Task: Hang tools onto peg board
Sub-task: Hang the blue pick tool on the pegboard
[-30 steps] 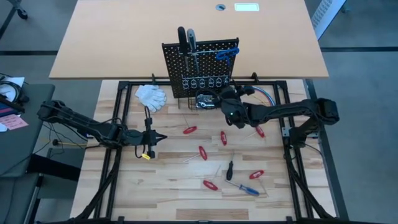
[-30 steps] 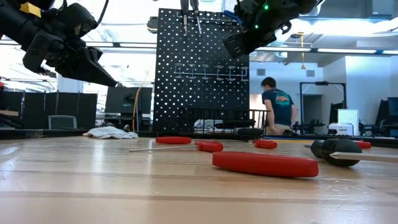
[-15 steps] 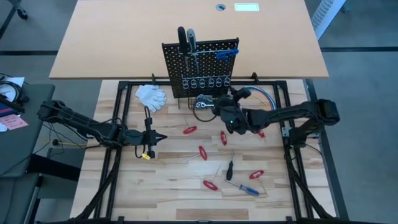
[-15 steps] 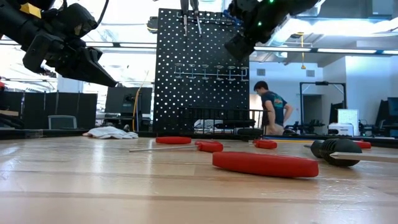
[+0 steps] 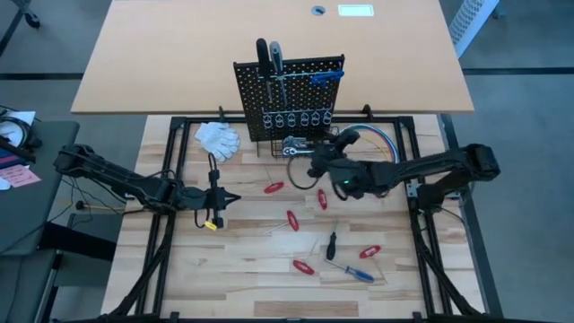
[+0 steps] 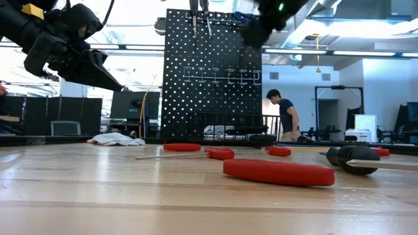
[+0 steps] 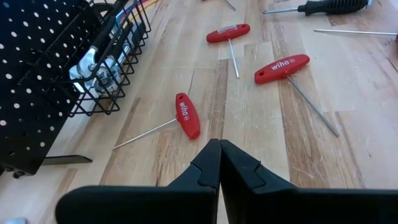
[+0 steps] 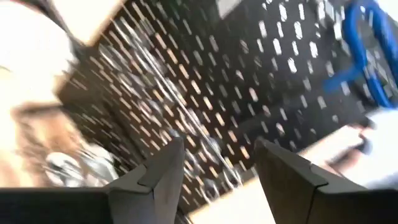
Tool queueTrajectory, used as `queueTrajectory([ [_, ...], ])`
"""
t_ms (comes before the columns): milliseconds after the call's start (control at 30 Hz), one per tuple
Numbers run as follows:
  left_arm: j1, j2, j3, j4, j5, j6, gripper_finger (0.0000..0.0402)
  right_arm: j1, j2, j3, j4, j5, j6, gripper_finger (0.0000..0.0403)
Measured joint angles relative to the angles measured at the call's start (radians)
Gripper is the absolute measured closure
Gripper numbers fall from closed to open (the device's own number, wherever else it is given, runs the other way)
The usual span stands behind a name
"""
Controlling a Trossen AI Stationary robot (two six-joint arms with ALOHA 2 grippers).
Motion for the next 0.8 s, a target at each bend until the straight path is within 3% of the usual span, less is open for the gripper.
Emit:
queueTrajectory([
  [100,0.0,0.0,0.0,0.0,0.0,0.0,0.0402,-0.004,-0.09,0.0,0.038,-0.153,-0.007,0.022],
  [233,0.0,0.0,0.0,0.004,0.0,0.001,0.0401,-0.054,-0.174,0.0,0.194,-0.253,-0.039,0.026],
  [433,0.0,0.0,0.0,0.008,0.0,0.001,0.0402,-0.172,-0.186,0.001,0.427,-0.48,-0.078,0.0346],
  [567,0.0,0.0,0.0,0.008,0.0,0.0,0.0402,-0.25,-0.149,0.05,0.417,-0.492,-0.067,0.0394],
  [800,0.0,0.0,0.0,0.006,0.0,-0.002,0.0401,-0.312,-0.058,0.211,0.211,-0.496,-0.044,0.0393],
])
